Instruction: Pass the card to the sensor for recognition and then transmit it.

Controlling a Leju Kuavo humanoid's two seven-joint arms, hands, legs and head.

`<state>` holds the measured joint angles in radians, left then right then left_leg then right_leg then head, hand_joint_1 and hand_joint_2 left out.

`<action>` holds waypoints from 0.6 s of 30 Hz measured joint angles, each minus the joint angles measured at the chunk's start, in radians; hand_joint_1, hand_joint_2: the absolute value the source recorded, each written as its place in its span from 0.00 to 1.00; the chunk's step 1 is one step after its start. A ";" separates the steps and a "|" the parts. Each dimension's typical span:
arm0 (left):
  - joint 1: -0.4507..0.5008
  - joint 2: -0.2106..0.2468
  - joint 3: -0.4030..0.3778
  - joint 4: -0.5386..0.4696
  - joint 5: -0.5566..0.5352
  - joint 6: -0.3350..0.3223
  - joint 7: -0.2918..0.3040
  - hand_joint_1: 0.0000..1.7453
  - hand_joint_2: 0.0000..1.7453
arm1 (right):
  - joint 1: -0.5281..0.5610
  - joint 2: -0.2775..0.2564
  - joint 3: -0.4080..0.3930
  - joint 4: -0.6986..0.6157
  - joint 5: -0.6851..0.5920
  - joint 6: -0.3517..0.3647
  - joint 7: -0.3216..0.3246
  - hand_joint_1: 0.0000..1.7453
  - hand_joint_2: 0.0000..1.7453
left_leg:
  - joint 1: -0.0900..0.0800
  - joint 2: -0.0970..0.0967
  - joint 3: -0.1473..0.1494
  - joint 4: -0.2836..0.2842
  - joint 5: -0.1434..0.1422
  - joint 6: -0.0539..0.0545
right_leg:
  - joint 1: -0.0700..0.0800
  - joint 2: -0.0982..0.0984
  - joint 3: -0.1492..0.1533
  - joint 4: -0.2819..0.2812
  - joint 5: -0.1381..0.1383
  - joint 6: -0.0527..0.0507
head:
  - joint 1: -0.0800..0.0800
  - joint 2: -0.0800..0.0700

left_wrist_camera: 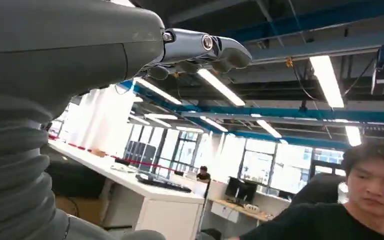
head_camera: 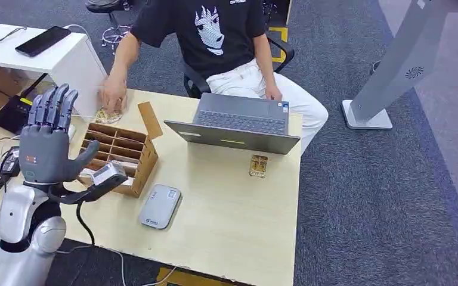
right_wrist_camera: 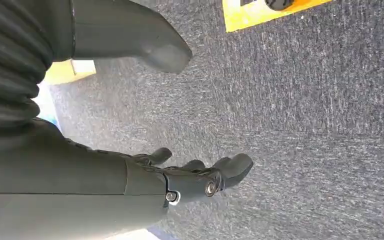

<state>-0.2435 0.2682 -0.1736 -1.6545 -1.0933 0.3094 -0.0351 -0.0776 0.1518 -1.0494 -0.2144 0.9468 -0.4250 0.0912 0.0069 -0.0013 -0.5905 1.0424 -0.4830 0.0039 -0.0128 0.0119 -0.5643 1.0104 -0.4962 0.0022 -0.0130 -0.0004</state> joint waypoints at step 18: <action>0.240 0.208 0.037 -0.082 0.315 -0.376 0.073 0.00 1.00 | 0.005 0.000 -0.063 0.000 -0.014 -0.011 0.000 0.00 1.00 | 0.002 -0.001 -0.001 -0.001 0.000 -0.001 | 0.001 -0.001 -0.001 0.000 -0.001 -0.001 | 0.000 0.000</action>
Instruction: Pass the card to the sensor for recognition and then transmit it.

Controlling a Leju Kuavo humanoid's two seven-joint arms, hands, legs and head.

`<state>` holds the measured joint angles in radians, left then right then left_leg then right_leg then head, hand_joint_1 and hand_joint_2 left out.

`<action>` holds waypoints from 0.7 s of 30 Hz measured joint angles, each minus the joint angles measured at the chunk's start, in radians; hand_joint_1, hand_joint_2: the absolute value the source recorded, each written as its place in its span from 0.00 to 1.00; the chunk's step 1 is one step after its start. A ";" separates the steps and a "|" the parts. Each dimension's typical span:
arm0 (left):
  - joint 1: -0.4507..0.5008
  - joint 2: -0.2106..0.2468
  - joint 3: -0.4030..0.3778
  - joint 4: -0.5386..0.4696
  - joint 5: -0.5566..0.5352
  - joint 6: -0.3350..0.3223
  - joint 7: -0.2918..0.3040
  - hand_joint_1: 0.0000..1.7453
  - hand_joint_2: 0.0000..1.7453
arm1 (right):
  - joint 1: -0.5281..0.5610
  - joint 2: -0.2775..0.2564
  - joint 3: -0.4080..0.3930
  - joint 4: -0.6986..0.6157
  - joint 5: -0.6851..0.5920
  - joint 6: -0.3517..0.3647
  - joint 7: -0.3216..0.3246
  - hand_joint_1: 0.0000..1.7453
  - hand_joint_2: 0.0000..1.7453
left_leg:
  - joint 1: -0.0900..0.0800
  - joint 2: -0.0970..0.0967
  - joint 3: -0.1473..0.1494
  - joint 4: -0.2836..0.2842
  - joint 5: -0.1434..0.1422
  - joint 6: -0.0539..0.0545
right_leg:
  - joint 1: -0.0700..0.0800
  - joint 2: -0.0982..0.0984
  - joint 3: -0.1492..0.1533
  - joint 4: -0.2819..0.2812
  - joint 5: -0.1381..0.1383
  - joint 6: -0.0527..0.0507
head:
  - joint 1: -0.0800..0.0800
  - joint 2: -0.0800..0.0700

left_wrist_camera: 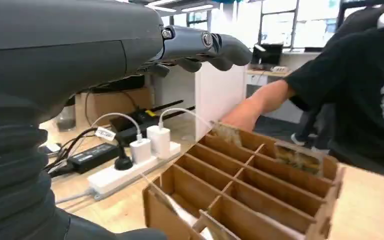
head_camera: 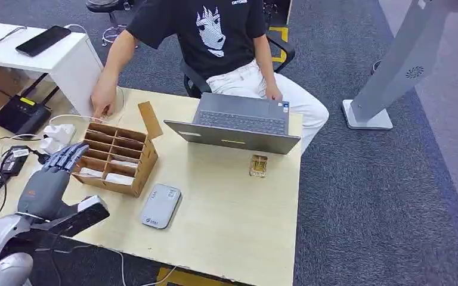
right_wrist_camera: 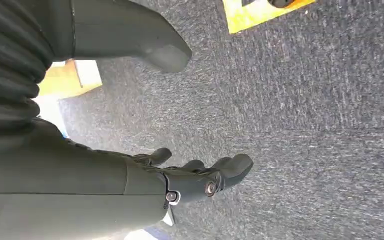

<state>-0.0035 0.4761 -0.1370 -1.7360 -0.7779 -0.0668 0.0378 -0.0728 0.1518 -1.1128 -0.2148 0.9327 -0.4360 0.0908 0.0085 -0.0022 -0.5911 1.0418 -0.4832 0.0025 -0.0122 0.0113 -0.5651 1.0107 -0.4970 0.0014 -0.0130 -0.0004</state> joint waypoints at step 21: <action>-0.132 -0.100 -0.057 0.283 -0.071 0.026 0.002 0.00 1.00 | -0.004 0.000 0.004 0.000 0.040 0.027 0.001 0.00 1.00 | 0.000 0.001 0.000 0.000 0.000 0.000 | 0.000 0.001 0.000 0.000 0.000 0.000 | 0.000 0.000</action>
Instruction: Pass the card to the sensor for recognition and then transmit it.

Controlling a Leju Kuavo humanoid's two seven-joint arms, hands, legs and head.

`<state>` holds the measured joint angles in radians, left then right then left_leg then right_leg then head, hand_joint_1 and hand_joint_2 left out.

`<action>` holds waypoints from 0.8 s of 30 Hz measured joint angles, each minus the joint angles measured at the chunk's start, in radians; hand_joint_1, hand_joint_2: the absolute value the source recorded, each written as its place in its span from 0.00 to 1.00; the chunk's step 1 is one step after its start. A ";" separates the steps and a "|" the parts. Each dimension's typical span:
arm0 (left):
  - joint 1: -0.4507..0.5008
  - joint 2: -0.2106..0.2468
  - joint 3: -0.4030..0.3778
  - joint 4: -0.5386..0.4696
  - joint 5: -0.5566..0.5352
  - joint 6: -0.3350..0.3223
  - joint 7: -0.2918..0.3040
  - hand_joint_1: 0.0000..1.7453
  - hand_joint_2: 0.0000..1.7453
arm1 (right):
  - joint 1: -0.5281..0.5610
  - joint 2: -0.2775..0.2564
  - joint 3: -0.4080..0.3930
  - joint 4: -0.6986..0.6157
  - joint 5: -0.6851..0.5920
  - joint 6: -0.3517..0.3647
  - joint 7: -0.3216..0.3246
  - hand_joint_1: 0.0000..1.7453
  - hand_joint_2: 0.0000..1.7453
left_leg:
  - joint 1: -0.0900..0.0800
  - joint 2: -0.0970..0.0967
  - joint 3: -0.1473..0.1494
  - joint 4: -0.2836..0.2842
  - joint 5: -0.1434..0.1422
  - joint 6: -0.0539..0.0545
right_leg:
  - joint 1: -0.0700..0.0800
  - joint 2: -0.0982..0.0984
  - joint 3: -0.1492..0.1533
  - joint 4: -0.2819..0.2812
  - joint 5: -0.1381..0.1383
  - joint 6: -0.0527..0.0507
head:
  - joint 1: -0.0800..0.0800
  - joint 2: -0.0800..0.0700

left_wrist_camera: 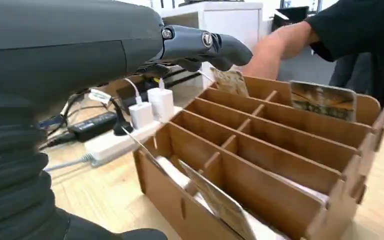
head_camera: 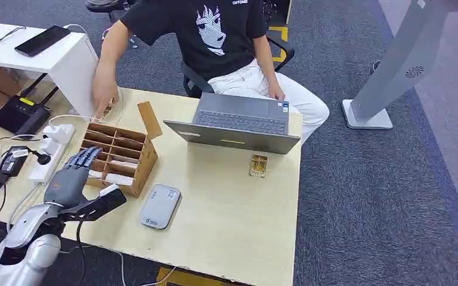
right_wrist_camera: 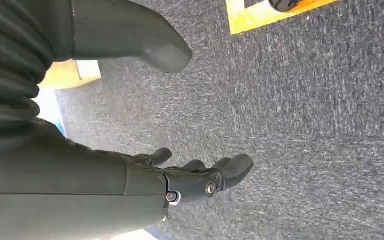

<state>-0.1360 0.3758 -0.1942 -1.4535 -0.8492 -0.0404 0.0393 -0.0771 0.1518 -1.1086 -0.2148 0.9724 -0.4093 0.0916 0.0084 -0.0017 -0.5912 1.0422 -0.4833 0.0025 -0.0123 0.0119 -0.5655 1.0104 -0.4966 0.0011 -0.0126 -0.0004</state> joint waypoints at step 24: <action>-0.007 0.008 -0.040 0.051 0.003 -0.002 0.013 1.00 1.00 | 0.001 0.000 0.022 0.000 0.037 0.001 0.002 0.00 1.00 | 0.000 0.000 0.000 0.000 0.000 0.000 | 0.000 0.000 0.000 0.000 0.000 0.000 | 0.000 0.000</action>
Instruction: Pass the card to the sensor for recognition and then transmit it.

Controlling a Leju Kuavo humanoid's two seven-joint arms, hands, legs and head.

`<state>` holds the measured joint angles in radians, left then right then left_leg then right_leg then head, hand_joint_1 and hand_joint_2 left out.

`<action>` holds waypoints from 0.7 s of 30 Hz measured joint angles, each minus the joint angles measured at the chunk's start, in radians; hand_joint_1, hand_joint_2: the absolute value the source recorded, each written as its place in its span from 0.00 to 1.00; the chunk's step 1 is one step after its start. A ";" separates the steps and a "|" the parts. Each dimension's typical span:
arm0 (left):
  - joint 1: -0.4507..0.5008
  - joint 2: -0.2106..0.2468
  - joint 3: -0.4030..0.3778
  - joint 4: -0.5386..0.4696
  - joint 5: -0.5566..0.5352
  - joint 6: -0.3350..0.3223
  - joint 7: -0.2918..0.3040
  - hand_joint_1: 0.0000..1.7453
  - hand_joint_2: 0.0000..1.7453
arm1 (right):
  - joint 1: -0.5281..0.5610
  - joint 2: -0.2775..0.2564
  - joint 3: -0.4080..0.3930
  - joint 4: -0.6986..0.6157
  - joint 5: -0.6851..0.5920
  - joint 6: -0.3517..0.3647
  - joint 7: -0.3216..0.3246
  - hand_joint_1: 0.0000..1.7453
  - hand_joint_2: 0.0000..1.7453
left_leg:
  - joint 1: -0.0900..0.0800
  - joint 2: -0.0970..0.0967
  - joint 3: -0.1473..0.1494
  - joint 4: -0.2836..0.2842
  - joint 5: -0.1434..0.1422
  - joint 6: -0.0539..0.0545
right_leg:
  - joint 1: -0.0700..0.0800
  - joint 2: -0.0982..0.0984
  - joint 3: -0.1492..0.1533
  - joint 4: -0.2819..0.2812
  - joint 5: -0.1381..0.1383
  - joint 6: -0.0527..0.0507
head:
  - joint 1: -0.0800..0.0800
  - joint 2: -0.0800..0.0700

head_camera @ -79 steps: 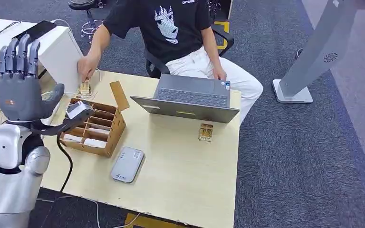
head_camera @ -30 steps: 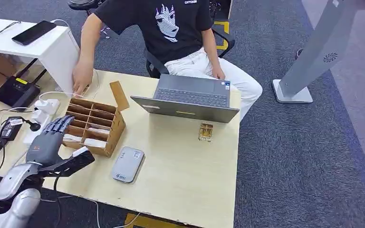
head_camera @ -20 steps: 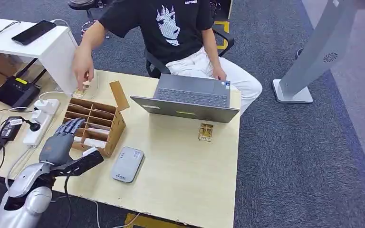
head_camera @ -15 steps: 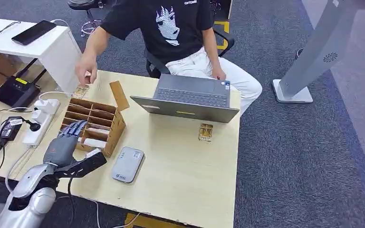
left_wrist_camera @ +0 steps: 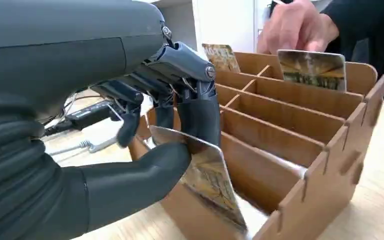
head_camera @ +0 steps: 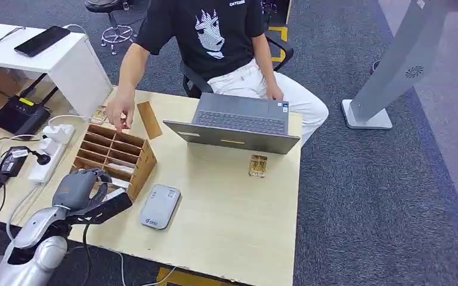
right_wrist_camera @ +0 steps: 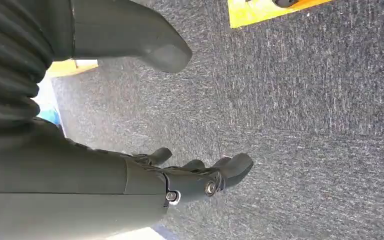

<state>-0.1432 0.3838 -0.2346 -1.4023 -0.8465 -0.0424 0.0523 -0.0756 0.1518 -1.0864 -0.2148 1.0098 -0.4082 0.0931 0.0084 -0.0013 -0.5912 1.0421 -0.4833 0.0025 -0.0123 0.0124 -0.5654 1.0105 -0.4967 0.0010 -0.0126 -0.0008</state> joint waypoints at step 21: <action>-0.097 0.008 0.006 -0.028 -0.082 0.128 0.051 1.00 1.00 | 0.000 0.000 0.000 0.000 0.018 0.002 0.000 0.00 1.00 | 0.000 -0.002 0.000 0.000 0.001 -0.001 | 0.000 -0.002 0.001 0.000 0.000 0.000 | 0.000 0.000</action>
<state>-0.2405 0.3918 -0.2285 -1.4305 -0.9281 0.0858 0.1037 -0.0759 0.1518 -1.0864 -0.2148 1.0273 -0.4063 0.0935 0.0087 -0.0036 -0.5917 1.0422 -0.4823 0.0020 -0.0122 0.0104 -0.5649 1.0107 -0.4965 0.0010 -0.0122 -0.0004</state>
